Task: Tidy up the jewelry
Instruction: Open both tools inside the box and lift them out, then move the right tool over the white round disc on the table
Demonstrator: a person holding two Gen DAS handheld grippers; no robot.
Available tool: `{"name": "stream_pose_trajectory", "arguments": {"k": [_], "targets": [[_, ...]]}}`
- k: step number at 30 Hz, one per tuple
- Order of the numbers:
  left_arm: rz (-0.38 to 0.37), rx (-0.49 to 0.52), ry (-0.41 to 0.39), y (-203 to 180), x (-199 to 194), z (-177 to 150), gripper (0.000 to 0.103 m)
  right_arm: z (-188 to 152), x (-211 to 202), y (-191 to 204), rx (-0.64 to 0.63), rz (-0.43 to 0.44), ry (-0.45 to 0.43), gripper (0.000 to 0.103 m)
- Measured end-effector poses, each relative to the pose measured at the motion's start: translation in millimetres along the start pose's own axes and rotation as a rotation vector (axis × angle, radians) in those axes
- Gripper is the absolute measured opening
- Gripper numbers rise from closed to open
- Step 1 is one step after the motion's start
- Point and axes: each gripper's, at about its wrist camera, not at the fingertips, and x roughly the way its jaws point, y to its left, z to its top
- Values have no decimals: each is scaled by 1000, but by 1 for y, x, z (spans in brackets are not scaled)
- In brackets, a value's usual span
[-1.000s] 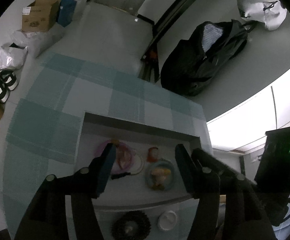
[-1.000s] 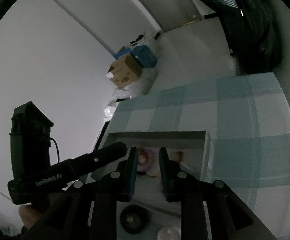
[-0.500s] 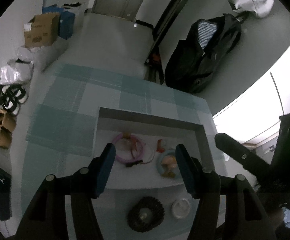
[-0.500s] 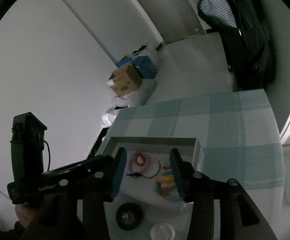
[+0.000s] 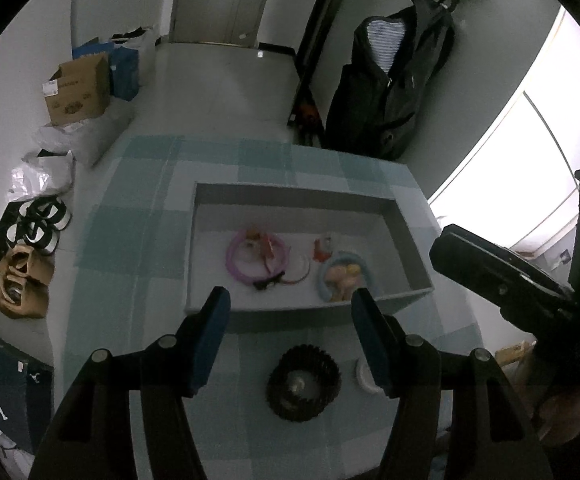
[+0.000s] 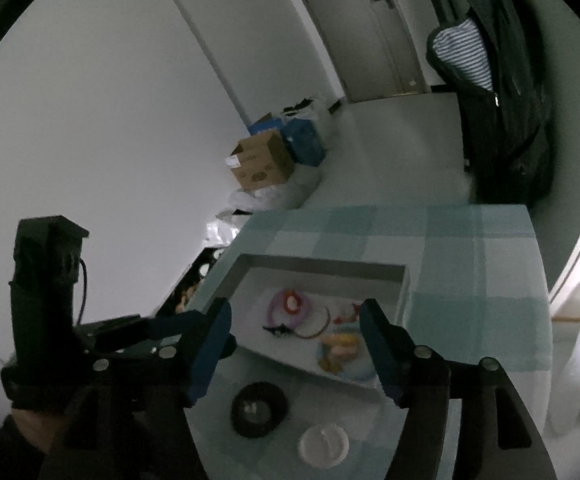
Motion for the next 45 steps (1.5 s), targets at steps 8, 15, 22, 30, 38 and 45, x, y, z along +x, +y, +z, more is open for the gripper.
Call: {"name": "stream_pose_trajectory", "arguments": {"k": [8, 15, 22, 30, 38, 45], "targets": [[-1, 36, 36, 2, 3, -22, 58, -19, -4, 7, -54, -23, 34, 76], [-8, -9, 46, 6, -3, -29, 59, -36, -13, 13, -122, -21, 60, 86], [22, -2, 55, 2, 1, -37, 78, -67, -4, 9, -196, -48, 161, 86], [36, 5, 92, 5, 6, -42, 78, -89, 21, 3, -254, -89, 263, 82], [61, 19, 118, 8, 13, -47, 78, -90, 35, 4, -278, -102, 275, 72], [57, 28, 127, 8, 13, -49, 78, -94, 40, 13, -342, -137, 265, 64]]}}
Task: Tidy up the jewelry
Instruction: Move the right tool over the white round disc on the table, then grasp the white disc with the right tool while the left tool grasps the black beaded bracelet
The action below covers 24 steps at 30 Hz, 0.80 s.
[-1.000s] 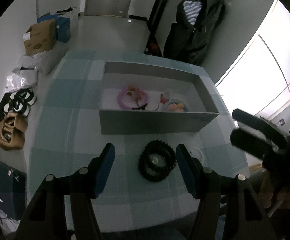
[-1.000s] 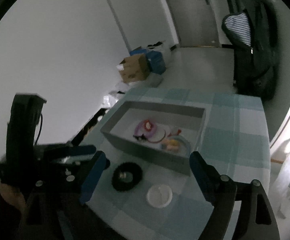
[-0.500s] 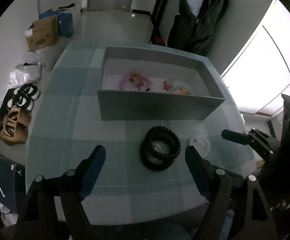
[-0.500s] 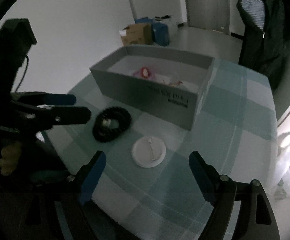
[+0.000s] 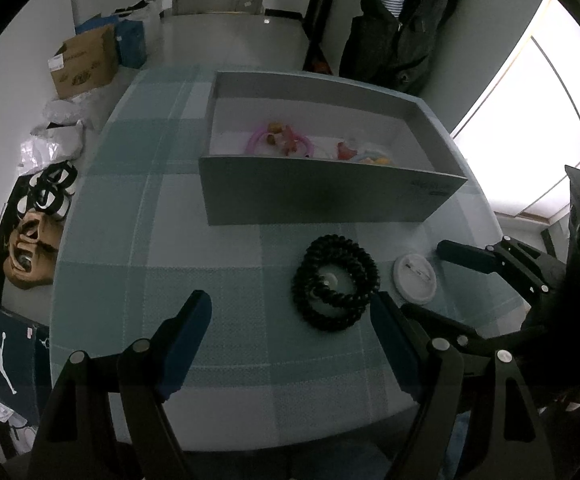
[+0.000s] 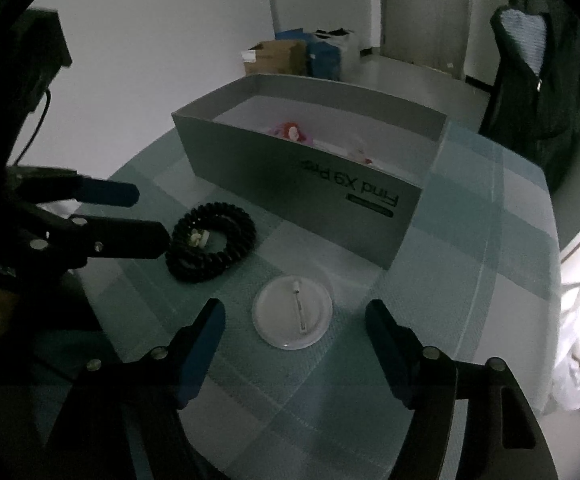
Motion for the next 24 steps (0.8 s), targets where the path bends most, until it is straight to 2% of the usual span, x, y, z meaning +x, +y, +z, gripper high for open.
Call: {"name": "stream_pose_trajectory", "arguments": {"k": [3, 4, 11, 24], "targets": [[-4, -7, 6, 1, 1, 1, 78, 1, 1, 1, -27, -48, 0, 44], [-6, -9, 7, 1, 2, 1, 78, 1, 1, 1, -34, -64, 0, 41], [-17, -10, 15, 0, 4, 2, 78, 5, 2, 2, -21, -57, 10, 41], [25, 62, 38, -16, 14, 3, 78, 15, -26, -25, 142, 19, -44, 41]]}}
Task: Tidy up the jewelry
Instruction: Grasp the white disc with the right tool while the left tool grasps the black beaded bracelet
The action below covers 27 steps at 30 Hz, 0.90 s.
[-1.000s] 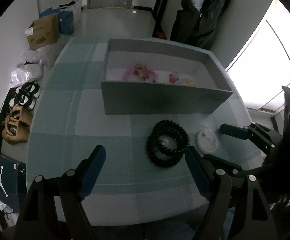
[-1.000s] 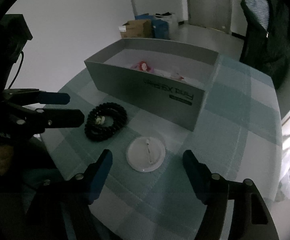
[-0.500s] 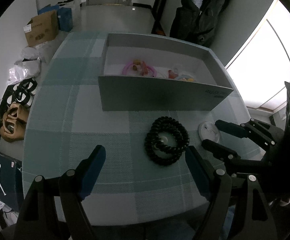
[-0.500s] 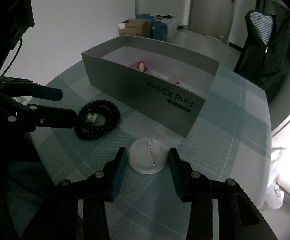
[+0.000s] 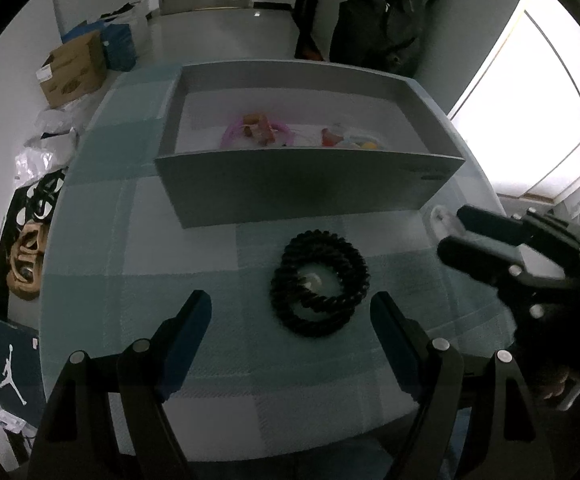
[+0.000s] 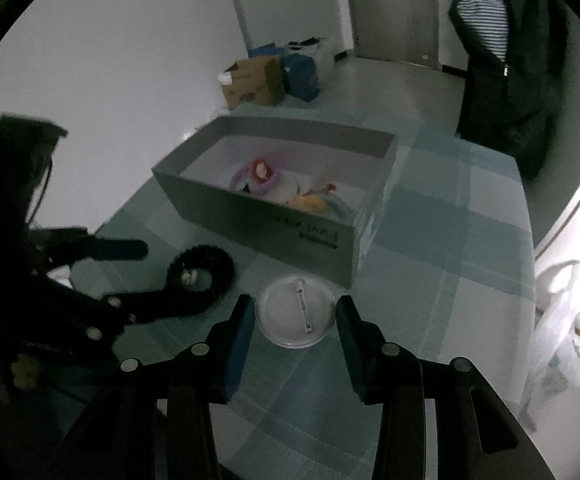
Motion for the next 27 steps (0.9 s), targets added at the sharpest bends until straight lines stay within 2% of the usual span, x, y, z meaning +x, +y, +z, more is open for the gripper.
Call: {"name": "stream_pose_trajectory", "arguments": {"k": [8, 14, 17, 21, 23, 25, 27], "targets": [[41, 64, -9, -12, 3, 12, 78, 7, -11, -13, 72, 27, -33, 41], [90, 127, 0, -20, 12, 8, 78, 11, -16, -21, 97, 62, -44, 41], [43, 122, 6, -19, 13, 7, 78, 12, -19, -20, 95, 72, -53, 41], [43, 143, -19, -21, 7, 6, 78, 14, -19, -20, 93, 82, -61, 41], [46, 144, -27, -21, 5, 6, 72, 14, -19, -20, 97, 85, -62, 41], [48, 139, -15, -19, 6, 6, 51, 14, -19, -20, 99, 86, -61, 41], [42, 133, -6, -18, 9, 7, 47, 14, -19, -20, 98, 86, -63, 41]]}}
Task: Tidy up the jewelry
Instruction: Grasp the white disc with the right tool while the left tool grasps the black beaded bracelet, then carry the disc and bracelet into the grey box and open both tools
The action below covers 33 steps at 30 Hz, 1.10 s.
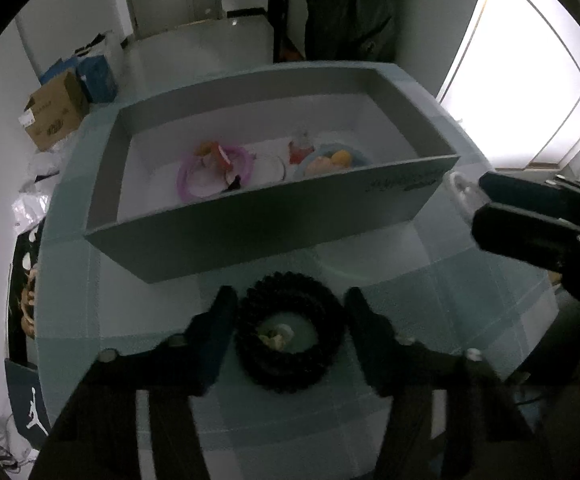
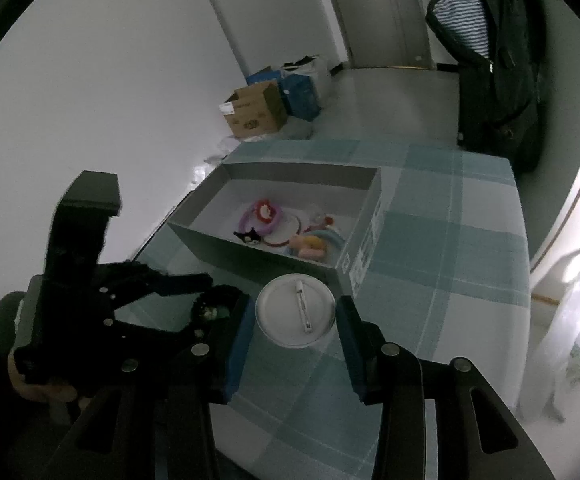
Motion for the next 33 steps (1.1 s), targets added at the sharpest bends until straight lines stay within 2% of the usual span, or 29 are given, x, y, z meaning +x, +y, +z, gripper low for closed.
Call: {"name": "stream_pose_trajectory", "arguments": {"k": [6, 13, 23, 33], "targets": [[-4, 29, -23, -5, -3, 0, 37, 1, 0, 1, 2, 3, -6, 41], [-29, 8, -43, -3, -10, 6, 36, 2, -1, 0, 6, 2, -11, 41], [-164, -93, -146, 12, -40, 17, 35, 8, -9, 0, 27, 34, -47, 41], [-250, -226, -214, 37, -52, 31, 35, 21, -14, 1, 68, 76, -86, 41]]}}
